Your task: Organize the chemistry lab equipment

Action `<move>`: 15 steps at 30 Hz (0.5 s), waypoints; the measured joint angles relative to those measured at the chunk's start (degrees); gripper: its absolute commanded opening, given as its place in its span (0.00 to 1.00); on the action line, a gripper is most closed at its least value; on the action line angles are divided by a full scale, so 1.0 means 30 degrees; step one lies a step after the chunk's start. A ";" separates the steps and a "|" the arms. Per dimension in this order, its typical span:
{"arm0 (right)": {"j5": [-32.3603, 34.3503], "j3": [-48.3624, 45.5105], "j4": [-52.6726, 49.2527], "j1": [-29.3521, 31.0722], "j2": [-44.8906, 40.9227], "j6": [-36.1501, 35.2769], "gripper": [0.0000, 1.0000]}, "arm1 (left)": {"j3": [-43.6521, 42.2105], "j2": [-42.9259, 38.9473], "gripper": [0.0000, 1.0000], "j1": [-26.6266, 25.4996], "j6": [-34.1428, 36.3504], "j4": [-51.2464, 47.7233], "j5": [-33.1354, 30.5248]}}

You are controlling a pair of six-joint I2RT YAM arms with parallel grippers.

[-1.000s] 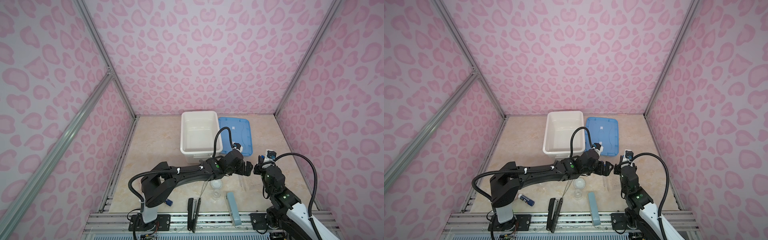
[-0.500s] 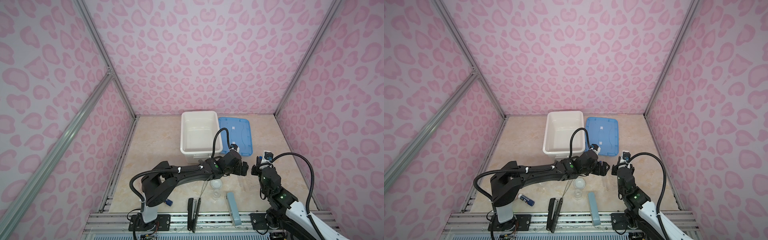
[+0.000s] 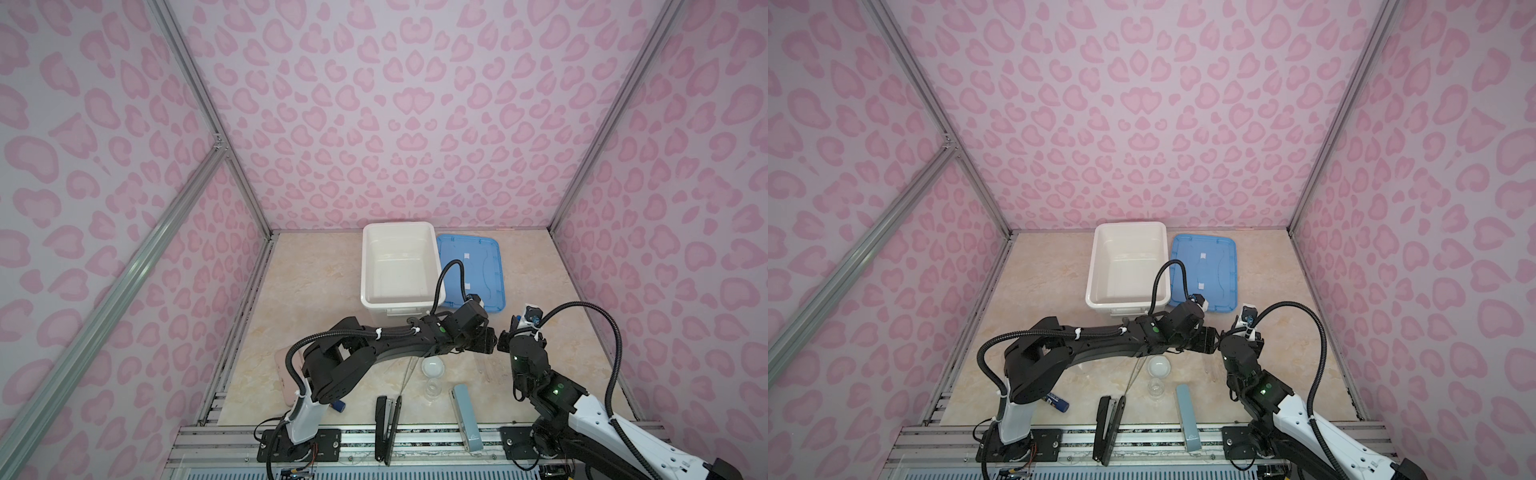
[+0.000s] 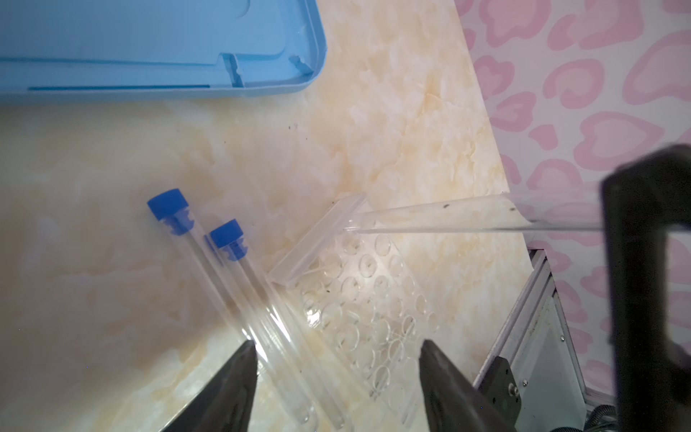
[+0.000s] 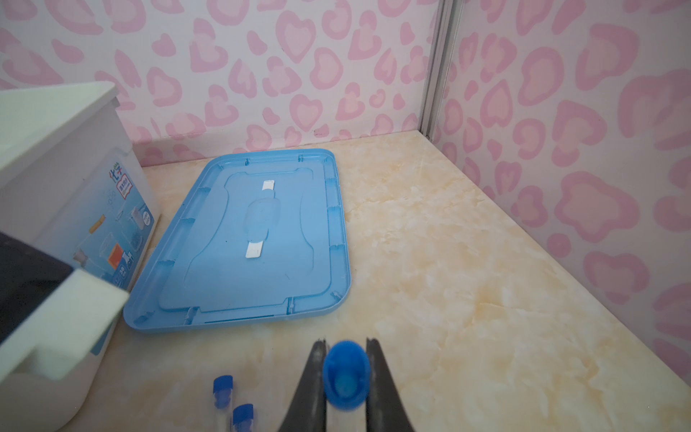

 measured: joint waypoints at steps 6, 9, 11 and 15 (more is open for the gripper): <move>0.1749 -0.0656 0.1960 0.0641 0.1064 0.0452 0.12 | 0.0007 0.0226 0.63 0.0219 -0.0270 -0.0029 0.0503; 0.2040 -0.0546 0.2324 0.0707 0.1450 0.0444 0.13 | 0.0015 0.0554 0.63 0.0219 -0.0342 -0.0022 0.0896; 0.2055 -0.0393 0.2397 0.0707 0.1690 0.0364 0.13 | 0.0015 0.0758 0.63 0.0270 -0.0466 -0.0029 0.1158; 0.2149 -0.0335 0.3009 0.0648 0.2412 -0.0080 0.15 | 0.0007 0.0852 0.63 0.0393 -0.0619 0.0051 0.1144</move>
